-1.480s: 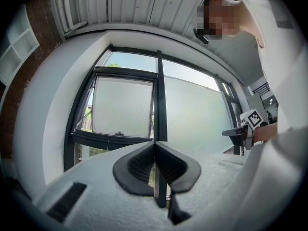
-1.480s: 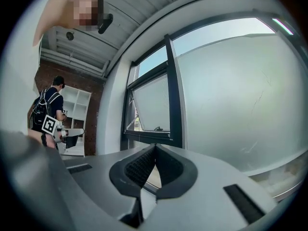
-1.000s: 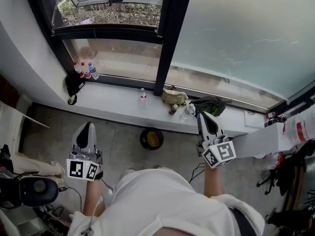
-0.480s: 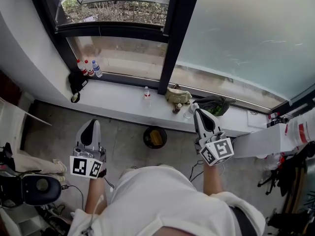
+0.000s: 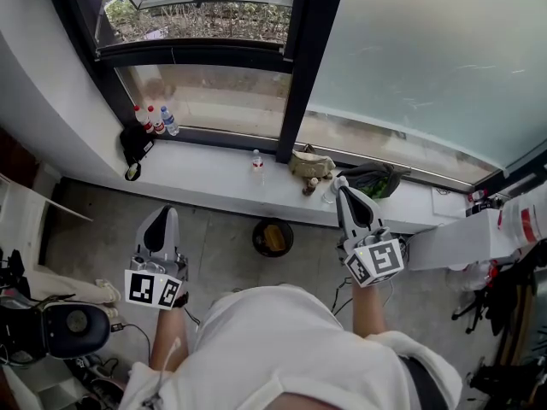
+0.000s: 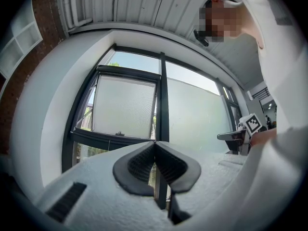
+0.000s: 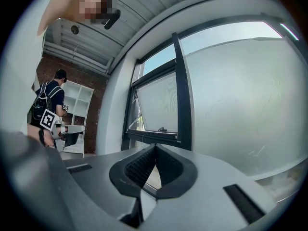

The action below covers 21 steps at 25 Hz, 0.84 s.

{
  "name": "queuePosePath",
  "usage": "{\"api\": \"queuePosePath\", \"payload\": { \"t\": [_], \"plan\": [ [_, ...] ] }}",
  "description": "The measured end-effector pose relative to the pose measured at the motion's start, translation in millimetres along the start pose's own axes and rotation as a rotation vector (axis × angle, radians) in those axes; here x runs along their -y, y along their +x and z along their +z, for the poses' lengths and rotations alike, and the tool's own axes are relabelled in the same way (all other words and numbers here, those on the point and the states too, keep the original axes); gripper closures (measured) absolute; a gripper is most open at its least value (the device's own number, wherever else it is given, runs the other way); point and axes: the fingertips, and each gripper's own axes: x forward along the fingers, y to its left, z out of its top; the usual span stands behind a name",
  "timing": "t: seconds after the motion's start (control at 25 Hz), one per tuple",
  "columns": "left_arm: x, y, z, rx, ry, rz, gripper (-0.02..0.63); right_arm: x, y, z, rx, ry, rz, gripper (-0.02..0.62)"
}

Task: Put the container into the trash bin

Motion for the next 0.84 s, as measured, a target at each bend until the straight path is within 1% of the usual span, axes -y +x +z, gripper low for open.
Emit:
{"api": "queuePosePath", "payload": {
  "t": [0.16, 0.44, 0.84],
  "plan": [
    [1, -2, 0, -0.007, 0.000, -0.005, 0.588, -2, -1, 2, 0.006, 0.000, -0.004, 0.594],
    [2, -7, -3, -0.014, -0.018, -0.013, 0.589, -9, -4, -8, -0.012, 0.011, -0.002, 0.594],
    [2, -16, -8, -0.030, -0.032, -0.014, 0.589, -18, -9, -10, -0.026, 0.008, -0.003, 0.594]
  ]
}}
